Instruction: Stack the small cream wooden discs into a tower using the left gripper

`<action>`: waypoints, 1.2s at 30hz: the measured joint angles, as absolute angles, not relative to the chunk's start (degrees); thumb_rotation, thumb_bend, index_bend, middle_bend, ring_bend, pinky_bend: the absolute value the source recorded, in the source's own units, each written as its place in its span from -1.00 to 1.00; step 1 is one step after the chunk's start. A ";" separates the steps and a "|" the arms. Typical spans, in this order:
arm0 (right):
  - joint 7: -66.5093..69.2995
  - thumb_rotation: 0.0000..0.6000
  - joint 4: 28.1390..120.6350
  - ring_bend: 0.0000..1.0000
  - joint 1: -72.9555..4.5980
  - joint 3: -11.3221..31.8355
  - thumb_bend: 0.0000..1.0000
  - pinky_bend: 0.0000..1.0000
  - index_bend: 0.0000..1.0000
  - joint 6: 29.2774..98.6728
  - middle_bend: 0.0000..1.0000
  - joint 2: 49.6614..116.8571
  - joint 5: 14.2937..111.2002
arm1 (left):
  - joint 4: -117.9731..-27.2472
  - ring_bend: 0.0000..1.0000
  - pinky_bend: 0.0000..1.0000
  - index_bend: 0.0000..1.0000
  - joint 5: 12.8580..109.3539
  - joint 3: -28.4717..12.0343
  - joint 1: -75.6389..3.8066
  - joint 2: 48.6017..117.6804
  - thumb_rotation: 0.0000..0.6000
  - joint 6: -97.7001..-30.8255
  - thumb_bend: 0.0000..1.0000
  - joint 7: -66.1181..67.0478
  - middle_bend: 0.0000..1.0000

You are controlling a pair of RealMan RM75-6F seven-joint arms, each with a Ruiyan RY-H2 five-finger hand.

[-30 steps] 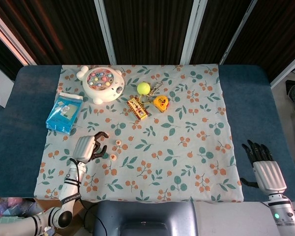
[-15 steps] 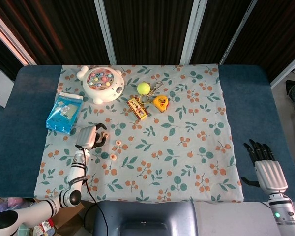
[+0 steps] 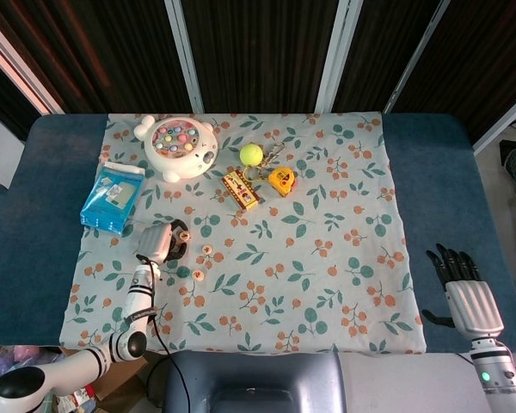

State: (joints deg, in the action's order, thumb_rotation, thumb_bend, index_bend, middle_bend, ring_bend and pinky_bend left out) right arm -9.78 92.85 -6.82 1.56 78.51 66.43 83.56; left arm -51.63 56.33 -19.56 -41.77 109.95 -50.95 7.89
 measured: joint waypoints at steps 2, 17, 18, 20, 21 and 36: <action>-9.76 1.00 92.86 -1.00 -6.80 1.55 -0.77 -1.00 -1.00 78.56 -1.00 66.41 83.58 | -51.15 1.00 1.00 -0.17 56.32 -19.51 -41.85 110.30 1.00 -50.99 -0.18 7.92 1.00; -10.07 1.00 92.84 -1.00 -6.83 1.51 -0.77 -1.00 -1.00 78.45 -1.00 66.53 83.58 | -51.45 1.00 1.00 0.06 57.95 -19.49 -41.44 110.58 1.00 -53.69 -0.18 6.95 1.00; -10.13 1.00 92.84 -1.00 -6.84 1.50 -0.77 -1.00 -1.00 78.43 -1.00 66.55 83.59 | -52.54 1.00 1.00 0.06 58.33 -19.46 -41.22 110.12 1.00 -54.20 -0.18 6.72 1.00; -10.26 1.00 92.83 -1.00 -6.88 1.44 -0.77 -1.00 -1.00 78.32 -1.00 66.62 83.61 | -54.68 1.00 1.00 0.06 58.99 -19.38 -40.83 109.17 1.00 -55.01 -0.18 6.42 1.00; -10.32 1.00 92.83 -1.00 -6.90 1.42 -0.77 -1.00 -1.00 78.29 -1.00 66.64 83.63 | -56.49 1.00 1.00 0.06 59.48 -19.26 -40.49 108.37 1.00 -55.59 -0.18 6.25 1.00; -10.82 1.00 92.89 -1.00 -7.09 1.07 -0.77 -1.00 -1.00 78.00 -1.00 66.95 84.17 | -86.66 1.00 1.00 0.04 68.30 -10.85 -32.79 93.79 1.00 -62.18 -0.18 6.89 1.00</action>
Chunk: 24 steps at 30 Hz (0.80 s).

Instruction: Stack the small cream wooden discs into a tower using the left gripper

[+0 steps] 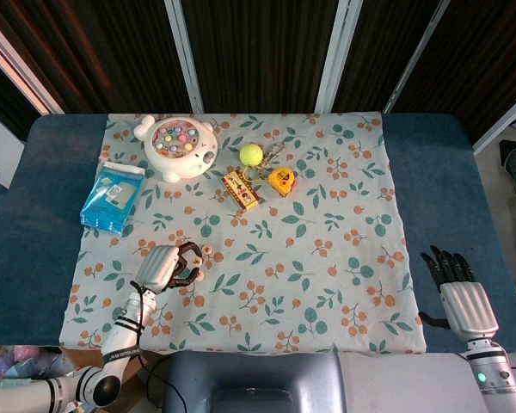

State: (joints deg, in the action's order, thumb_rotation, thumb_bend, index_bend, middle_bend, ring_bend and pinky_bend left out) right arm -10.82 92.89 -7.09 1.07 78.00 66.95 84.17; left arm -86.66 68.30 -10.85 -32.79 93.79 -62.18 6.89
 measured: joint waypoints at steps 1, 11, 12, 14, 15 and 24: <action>-10.78 1.00 92.93 -1.00 -7.09 1.02 -0.77 -1.00 -1.00 77.98 -1.00 66.93 84.23 | -86.75 1.00 1.00 0.04 68.48 -10.42 -32.69 93.77 1.00 -62.20 -0.18 7.19 1.00; -10.28 1.00 92.85 -1.00 -7.06 1.09 -0.77 -1.00 -1.00 78.07 -1.00 66.71 84.21 | -83.51 1.00 1.00 -0.01 68.29 -8.93 -32.83 95.70 1.00 -61.29 -0.18 8.58 1.00; -10.32 1.00 92.84 -1.00 -7.06 1.08 -0.77 -1.00 -1.00 78.06 -1.00 66.72 84.22 | -83.23 1.00 1.00 -0.02 68.43 -8.75 -32.80 95.81 1.00 -61.27 -0.18 8.60 1.00; -10.43 1.00 92.84 -1.00 -7.08 1.02 -0.77 -1.00 -1.00 77.99 -1.00 66.76 84.26 | -82.77 1.00 1.00 -0.02 68.51 -8.61 -32.82 96.00 1.00 -61.14 -0.18 8.65 1.00; -10.46 1.00 92.84 -1.00 -7.09 1.00 -0.77 -1.00 -1.00 77.97 -1.00 66.77 84.28 | -82.48 1.00 1.00 -0.02 68.50 -8.56 -32.85 96.12 1.00 -61.01 -0.18 8.74 1.00; -10.76 1.00 92.85 -1.00 -7.13 1.06 -0.77 -1.00 -1.00 77.87 -1.00 66.94 84.09 | -81.92 1.00 1.00 -0.10 68.23 -8.20 -32.85 96.18 1.00 -60.17 -0.18 9.00 1.00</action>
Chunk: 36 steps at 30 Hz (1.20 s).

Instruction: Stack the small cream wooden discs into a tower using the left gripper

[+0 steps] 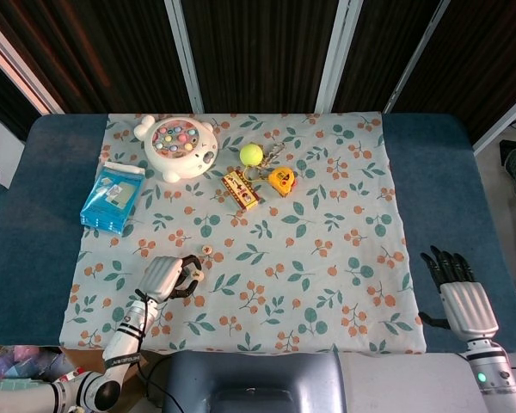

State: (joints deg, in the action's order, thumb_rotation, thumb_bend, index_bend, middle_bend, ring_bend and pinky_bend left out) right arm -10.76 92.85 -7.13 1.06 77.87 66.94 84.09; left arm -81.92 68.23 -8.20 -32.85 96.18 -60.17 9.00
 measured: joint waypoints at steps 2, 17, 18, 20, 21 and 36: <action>-10.86 1.00 92.84 -1.00 -7.16 1.05 -0.77 -1.00 -1.00 77.80 -1.00 66.97 84.05 | -81.70 1.00 1.00 -0.11 68.17 -8.27 -32.90 96.33 1.00 -60.04 -0.18 8.91 1.00; -10.71 1.00 92.95 -1.00 -7.11 1.08 -0.77 -1.00 -1.00 77.93 -1.00 66.78 83.97 | -80.35 1.00 1.00 -0.15 68.00 -8.64 -33.33 97.00 1.00 -59.21 -0.18 8.51 1.00; -10.70 1.00 92.94 -1.00 -7.09 1.09 -0.77 -1.00 -1.00 77.98 -1.00 66.78 83.98 | -80.44 1.00 1.00 -0.16 68.10 -8.52 -33.30 96.91 1.00 -59.14 -0.18 8.45 1.00; -10.72 1.00 92.93 -1.00 -7.08 1.12 -0.77 -1.00 -1.00 78.01 -1.00 66.80 83.96 | -80.58 1.00 1.00 -0.18 68.24 -8.40 -33.25 96.82 1.00 -59.10 -0.19 8.35 1.00; -10.74 1.00 92.92 -1.00 -7.09 1.12 -0.77 -1.00 -1.00 77.96 -1.00 66.81 83.93 | -80.58 1.00 1.00 -0.19 68.25 -8.39 -33.24 96.81 1.00 -59.08 -0.19 8.35 1.00; -10.10 1.00 93.19 -1.00 -7.18 0.84 -0.77 -1.00 -1.00 77.57 -1.00 66.42 84.14 | -81.65 1.00 1.00 -0.21 69.09 -11.70 -33.18 95.73 1.00 -61.51 -0.19 4.91 1.00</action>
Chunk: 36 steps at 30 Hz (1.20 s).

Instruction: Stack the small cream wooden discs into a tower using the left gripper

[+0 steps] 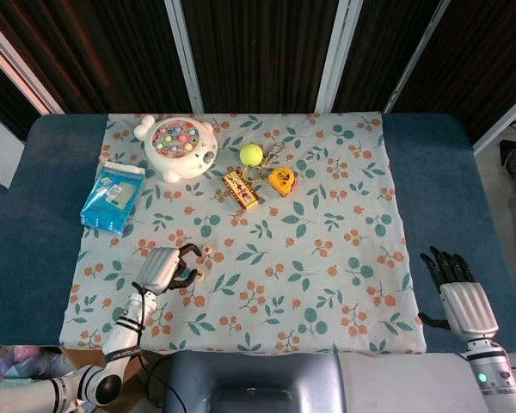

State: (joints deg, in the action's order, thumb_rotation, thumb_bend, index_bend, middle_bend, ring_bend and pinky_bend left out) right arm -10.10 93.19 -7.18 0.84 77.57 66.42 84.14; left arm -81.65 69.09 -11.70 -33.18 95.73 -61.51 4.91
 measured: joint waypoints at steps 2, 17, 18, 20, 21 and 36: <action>-9.93 1.00 93.22 -1.00 -7.13 0.88 -0.77 -1.00 -1.00 77.65 -1.00 66.34 84.11 | -81.63 1.00 1.00 -0.21 68.64 -13.18 -33.34 95.37 1.00 -61.81 -0.19 3.90 1.00; -10.59 1.00 93.23 -1.00 -7.43 0.84 -0.77 -1.00 -1.00 76.97 -1.00 66.75 83.80 | -71.23 1.00 1.00 -0.21 56.70 -18.38 -40.21 98.45 1.00 -52.66 -0.21 7.71 1.00; -10.59 1.00 93.21 -1.00 -7.43 0.87 -0.77 -1.00 -1.00 76.96 -1.00 66.75 83.73 | -71.05 1.00 1.00 -0.21 56.36 -18.45 -40.48 98.59 1.00 -52.27 -0.22 8.06 1.00; -10.55 1.00 93.14 -1.00 -7.45 0.97 -0.77 -1.00 -1.00 76.88 -1.00 66.73 83.43 | -71.03 1.00 1.00 -0.21 55.78 -18.44 -40.99 98.60 1.00 -51.49 -0.23 8.62 1.00; -10.53 1.00 93.11 -1.00 -7.47 1.00 -0.77 -1.00 -1.00 76.73 -1.00 66.70 83.25 | -71.12 1.00 1.00 -0.21 55.38 -18.41 -41.54 98.62 1.00 -50.74 -0.24 9.39 1.00; -8.89 1.00 93.58 -1.00 -7.52 0.77 -0.77 -1.00 -1.00 76.37 -1.00 65.71 83.49 | -66.48 1.00 1.00 -0.19 51.72 -16.91 -46.50 102.99 1.00 -48.87 -0.27 15.91 1.00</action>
